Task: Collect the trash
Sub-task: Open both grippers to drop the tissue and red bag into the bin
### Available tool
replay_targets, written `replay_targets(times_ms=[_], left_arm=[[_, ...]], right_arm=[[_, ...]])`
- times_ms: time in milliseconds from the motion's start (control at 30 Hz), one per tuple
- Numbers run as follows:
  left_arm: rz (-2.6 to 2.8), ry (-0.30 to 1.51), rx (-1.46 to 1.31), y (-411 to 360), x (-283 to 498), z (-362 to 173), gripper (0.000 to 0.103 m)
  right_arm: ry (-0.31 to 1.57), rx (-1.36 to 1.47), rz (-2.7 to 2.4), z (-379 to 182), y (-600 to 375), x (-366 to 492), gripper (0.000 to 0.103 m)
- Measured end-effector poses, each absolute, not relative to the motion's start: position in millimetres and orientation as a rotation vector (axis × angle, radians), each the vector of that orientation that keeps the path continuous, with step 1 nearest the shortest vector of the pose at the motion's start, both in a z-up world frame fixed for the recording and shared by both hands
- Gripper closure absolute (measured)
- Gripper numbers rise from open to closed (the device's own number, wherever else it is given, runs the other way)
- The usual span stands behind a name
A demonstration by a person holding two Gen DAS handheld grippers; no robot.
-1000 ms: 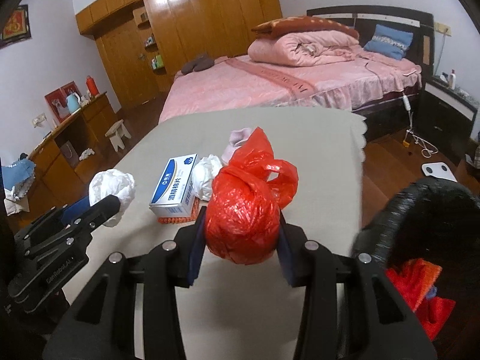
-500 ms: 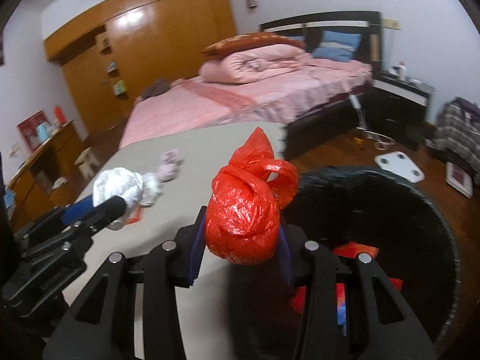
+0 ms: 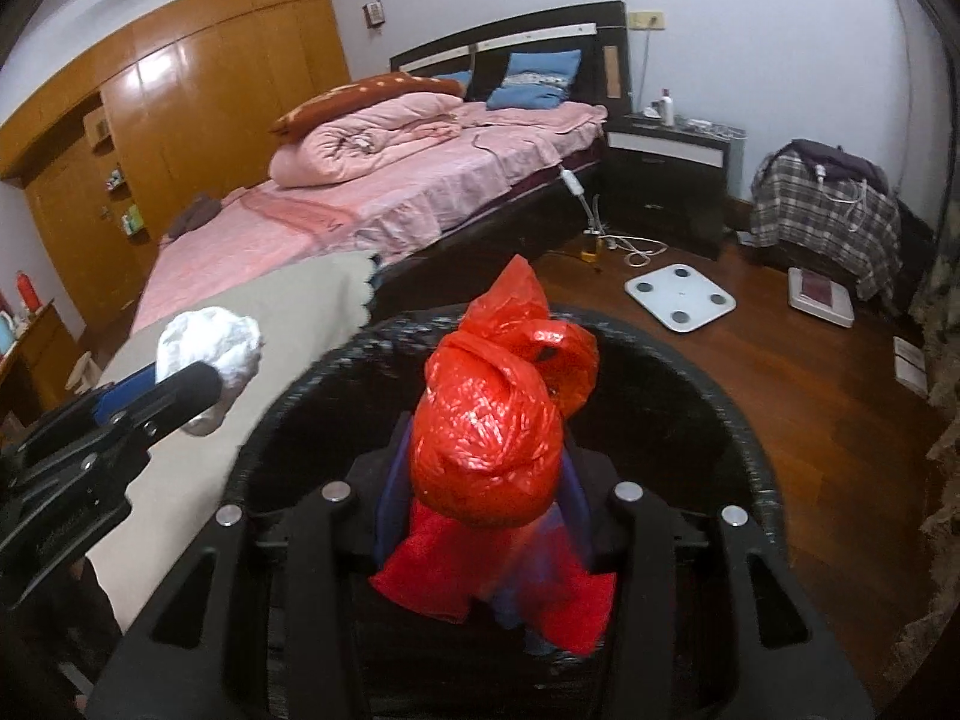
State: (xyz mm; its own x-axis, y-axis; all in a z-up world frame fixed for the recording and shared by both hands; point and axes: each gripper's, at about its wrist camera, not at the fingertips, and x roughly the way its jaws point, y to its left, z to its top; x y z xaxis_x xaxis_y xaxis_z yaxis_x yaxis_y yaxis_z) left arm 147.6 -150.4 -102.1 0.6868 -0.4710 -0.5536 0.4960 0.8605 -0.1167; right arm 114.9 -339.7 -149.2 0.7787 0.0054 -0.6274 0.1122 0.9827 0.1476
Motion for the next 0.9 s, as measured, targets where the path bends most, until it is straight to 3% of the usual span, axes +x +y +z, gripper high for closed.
replay_targets(times_ms=[100, 167, 233, 500, 900], left_arm=[[-0.566, 0.624, 0.034, -160.7, 154.5, -108.4, 0.045], [-0.566, 0.616, 0.029, -160.1, 155.7, -108.9, 0.040], [-0.550, 0.602, 0.032, -157.1, 154.2, -107.5, 0.035], [-0.397, 0.570, 0.050, -98.7, 138.2, -104.1, 0.017], [-0.056, 0.582, 0.040, 40.6, 122.2, -117.3, 0.017]], right_arm=[[0.665, 0.186, -0.121, -152.0, -352.9, 110.9, 0.024], [0.655, 0.185, -0.135, -152.2, -356.9, 107.2, 0.021], [0.634, 0.187, -0.156, -151.1, -359.8, 103.8, 0.011], [0.610, 0.191, -0.084, -141.2, -323.2, 111.2, 0.007], [0.603, 0.087, 0.203, -123.7, -188.1, 145.5, 0.007]])
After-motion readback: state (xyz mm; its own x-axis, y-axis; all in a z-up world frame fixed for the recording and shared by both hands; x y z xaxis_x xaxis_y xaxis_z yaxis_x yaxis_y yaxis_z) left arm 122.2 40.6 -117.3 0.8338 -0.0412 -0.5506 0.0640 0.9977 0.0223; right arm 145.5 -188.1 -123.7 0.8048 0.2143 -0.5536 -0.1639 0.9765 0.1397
